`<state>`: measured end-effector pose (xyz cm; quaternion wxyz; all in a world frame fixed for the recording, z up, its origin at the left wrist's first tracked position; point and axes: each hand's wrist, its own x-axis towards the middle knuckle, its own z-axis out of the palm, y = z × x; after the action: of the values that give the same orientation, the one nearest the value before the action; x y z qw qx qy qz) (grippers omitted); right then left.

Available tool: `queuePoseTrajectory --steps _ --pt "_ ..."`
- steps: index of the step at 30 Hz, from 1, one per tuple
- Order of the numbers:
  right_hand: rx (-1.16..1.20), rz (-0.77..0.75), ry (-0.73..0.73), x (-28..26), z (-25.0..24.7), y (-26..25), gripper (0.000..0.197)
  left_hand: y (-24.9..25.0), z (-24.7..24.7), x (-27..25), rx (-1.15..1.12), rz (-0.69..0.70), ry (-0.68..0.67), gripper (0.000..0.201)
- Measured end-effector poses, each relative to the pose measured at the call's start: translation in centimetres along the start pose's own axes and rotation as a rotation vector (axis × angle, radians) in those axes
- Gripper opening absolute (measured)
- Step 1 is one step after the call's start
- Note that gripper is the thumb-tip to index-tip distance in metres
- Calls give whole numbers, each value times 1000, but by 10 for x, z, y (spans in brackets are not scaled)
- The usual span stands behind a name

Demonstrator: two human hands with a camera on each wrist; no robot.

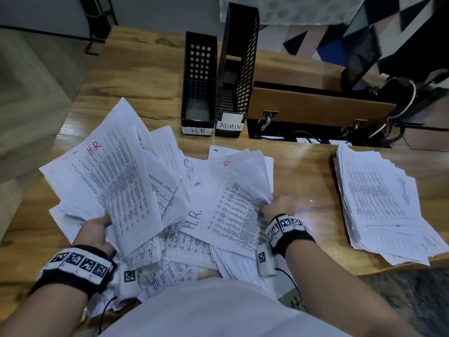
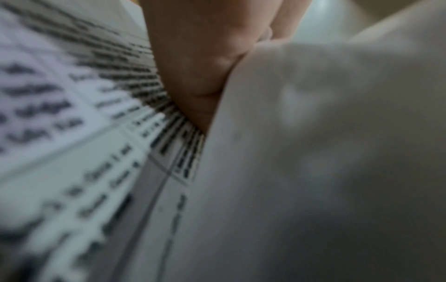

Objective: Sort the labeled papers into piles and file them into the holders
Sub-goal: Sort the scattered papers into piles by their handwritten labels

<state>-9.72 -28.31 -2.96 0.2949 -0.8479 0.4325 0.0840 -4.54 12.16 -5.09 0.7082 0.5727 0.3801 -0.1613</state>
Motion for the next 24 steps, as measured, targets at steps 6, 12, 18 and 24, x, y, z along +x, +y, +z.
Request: queuePoseTrajectory --steps 6,12,18,24 --pt "38 -11 -79 9 -6 -18 25 -2 6 -8 6 -28 -15 34" --pt "317 -54 61 -6 -41 -7 13 8 7 -22 80 114 68 42" --pt "470 -386 327 -27 -133 -35 46 12 7 -26 210 235 7 43" --pt "753 -655 241 -78 -183 -100 61 3 31 -39 429 209 -79 37"
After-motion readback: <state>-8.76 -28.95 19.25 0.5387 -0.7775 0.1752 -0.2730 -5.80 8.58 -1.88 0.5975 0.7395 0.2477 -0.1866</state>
